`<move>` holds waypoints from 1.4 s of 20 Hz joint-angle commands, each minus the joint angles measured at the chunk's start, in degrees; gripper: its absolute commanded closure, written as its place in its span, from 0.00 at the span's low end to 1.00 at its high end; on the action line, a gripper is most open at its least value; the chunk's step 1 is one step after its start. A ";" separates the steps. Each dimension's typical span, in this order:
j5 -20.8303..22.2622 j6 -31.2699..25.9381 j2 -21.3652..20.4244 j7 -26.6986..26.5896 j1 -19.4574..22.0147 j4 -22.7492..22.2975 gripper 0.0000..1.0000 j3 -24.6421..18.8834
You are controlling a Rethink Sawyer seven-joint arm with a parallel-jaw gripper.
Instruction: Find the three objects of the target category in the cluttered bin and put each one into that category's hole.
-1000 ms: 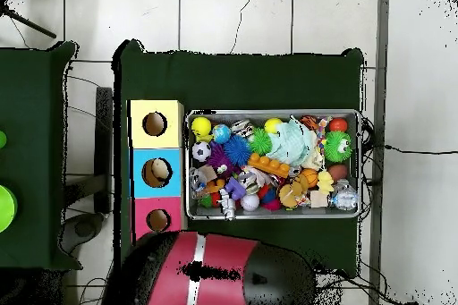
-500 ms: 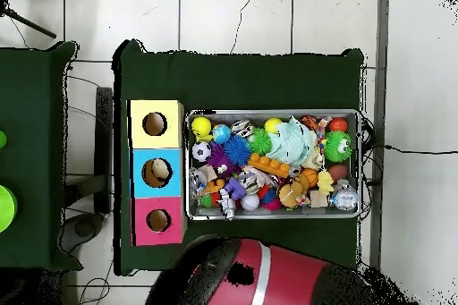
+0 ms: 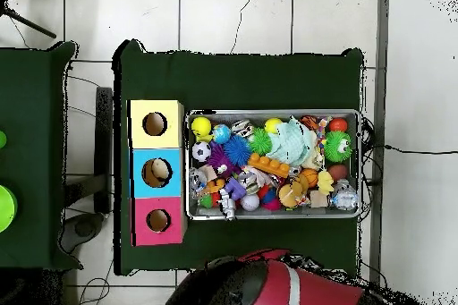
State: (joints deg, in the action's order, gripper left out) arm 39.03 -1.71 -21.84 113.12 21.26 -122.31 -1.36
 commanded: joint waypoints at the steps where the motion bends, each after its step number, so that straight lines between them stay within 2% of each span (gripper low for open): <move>1: 4.02 -6.85 -2.21 -6.46 4.31 10.43 0.00 -9.24; 7: 5.07 -15.69 -5.28 -12.61 8.27 12.51 0.00 -14.40; 18: 4.25 -27.19 -5.05 -15.08 10.19 17.54 0.00 -21.00; 27: 3.68 -34.33 -7.64 -17.12 11.53 18.97 0.00 -25.86; 28: 2.94 -35.61 -9.05 -17.08 11.46 18.24 0.00 -26.71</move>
State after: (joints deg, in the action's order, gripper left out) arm 42.07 -29.02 -28.14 113.11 31.43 -111.92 -20.09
